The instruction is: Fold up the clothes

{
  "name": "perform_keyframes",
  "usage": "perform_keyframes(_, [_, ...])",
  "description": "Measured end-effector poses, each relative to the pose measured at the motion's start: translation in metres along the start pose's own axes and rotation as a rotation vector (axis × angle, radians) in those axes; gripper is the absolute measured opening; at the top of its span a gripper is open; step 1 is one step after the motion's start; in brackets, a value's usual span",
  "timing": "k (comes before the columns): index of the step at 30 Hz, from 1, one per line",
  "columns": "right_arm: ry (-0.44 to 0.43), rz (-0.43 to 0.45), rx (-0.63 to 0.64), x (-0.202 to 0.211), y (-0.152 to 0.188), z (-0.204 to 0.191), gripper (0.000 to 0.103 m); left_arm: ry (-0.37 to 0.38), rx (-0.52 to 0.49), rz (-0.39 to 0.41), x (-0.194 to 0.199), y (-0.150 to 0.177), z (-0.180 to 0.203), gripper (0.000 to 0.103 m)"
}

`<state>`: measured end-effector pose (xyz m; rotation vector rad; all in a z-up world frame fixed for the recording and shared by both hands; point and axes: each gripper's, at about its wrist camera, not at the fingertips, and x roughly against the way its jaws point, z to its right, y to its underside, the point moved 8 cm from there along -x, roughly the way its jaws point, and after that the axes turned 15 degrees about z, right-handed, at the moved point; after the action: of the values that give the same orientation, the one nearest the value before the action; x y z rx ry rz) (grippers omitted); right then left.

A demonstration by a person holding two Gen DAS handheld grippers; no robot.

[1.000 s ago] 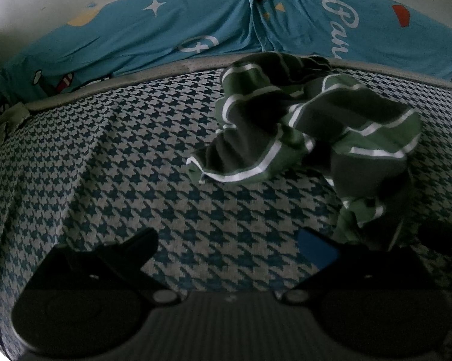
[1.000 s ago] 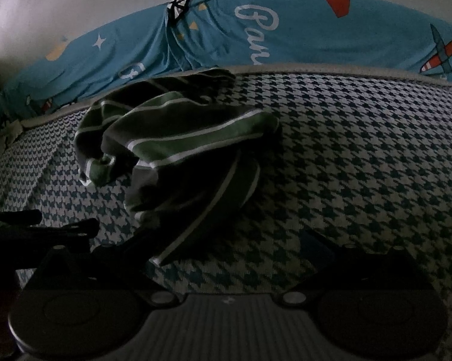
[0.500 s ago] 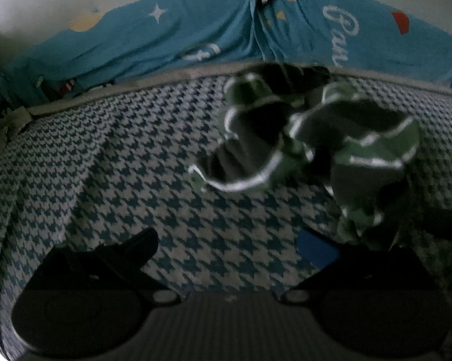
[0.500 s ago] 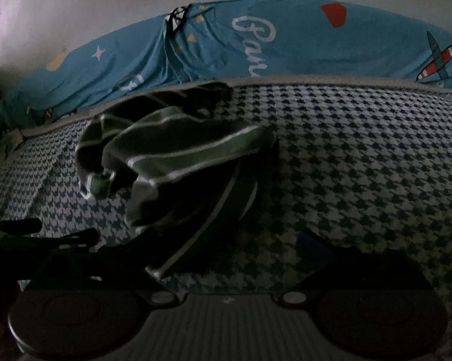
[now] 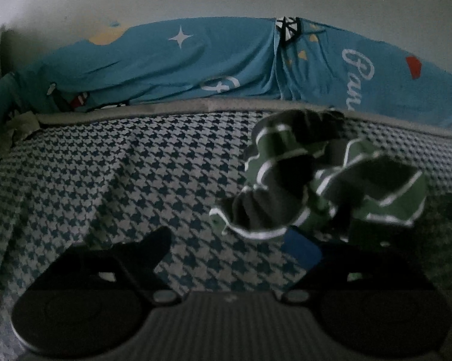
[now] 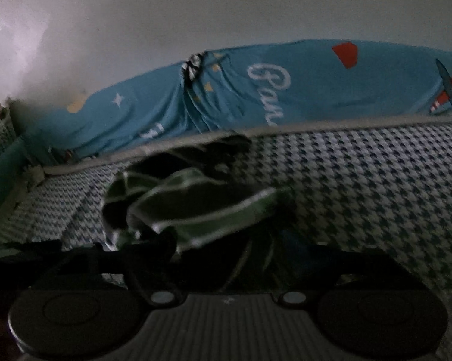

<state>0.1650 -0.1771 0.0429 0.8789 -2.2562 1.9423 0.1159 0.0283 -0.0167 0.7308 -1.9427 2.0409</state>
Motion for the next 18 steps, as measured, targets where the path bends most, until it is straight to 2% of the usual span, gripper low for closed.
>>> perform_keyframes(3, [-0.023,0.025,-0.009,-0.009,-0.009,-0.003,0.072,0.006,0.014,0.013,-0.004,-0.006,-0.001,0.078])
perform_keyframes(8, [-0.039,0.027,-0.060,-0.034,-0.016,-0.002,0.070,0.012,0.051,0.021,-0.014,-0.018,-0.005,0.077])
perform_keyframes(12, [-0.045,0.018,-0.109,-0.054,-0.017,-0.001,0.070,0.015,0.101,0.012,-0.027,-0.026,-0.010,0.086])
perform_keyframes(18, [-0.068,-0.021,-0.107,-0.082,-0.012,-0.010,0.071,0.028,0.145,-0.007,-0.045,-0.029,-0.013,0.096])
